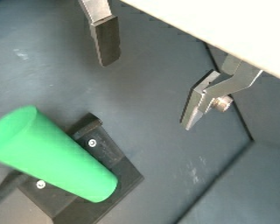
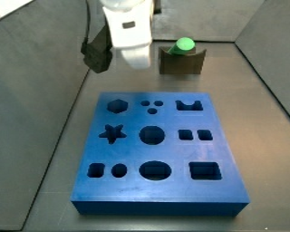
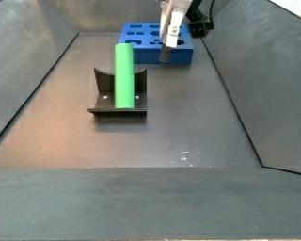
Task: Pick up the oval object. Move up. Place the oval object on the fixture. Regrasp the oval object. Move to above the board. Insert the oval object.
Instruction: Regrasp the oval object.
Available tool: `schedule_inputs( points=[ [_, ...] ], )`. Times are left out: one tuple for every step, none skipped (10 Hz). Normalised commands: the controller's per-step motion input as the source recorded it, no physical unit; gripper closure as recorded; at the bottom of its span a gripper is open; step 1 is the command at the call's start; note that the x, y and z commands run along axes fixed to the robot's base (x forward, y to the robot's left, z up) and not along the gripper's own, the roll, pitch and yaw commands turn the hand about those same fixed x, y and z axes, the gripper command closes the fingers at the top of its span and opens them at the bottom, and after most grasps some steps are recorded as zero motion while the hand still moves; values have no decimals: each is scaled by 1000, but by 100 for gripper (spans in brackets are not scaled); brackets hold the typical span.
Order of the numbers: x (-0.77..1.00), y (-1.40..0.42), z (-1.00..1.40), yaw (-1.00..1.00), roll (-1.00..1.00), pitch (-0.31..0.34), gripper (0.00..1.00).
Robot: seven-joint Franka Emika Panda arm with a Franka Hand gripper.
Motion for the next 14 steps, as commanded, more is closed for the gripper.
schedule_inputs(
  points=[
    [42, -5, -16, -233, 373, 720, 0],
    [61, -12, -21, -28, 297, 707, 0],
    [59, -31, -20, 147, 248, 681, 0],
    [68, -48, -2, 311, 194, 608, 0],
    [75, -43, -6, 394, 162, 512, 0],
    [72, -41, -12, 459, 138, 348, 0],
    [65, -43, -11, 467, 121, 230, 0],
    [62, -43, -9, 455, 110, 156, 0],
    [57, -38, -2, 403, 85, 39, 0],
    [52, -35, -10, 361, 72, -29, 0],
    [45, -38, -12, 291, 71, -93, 0],
    [41, -39, -9, 252, 70, -105, 0],
    [1000, -21, -4, 136, 38, -109, 0],
    [1000, -19, -9, 84, 41, -104, 0]
  ],
)
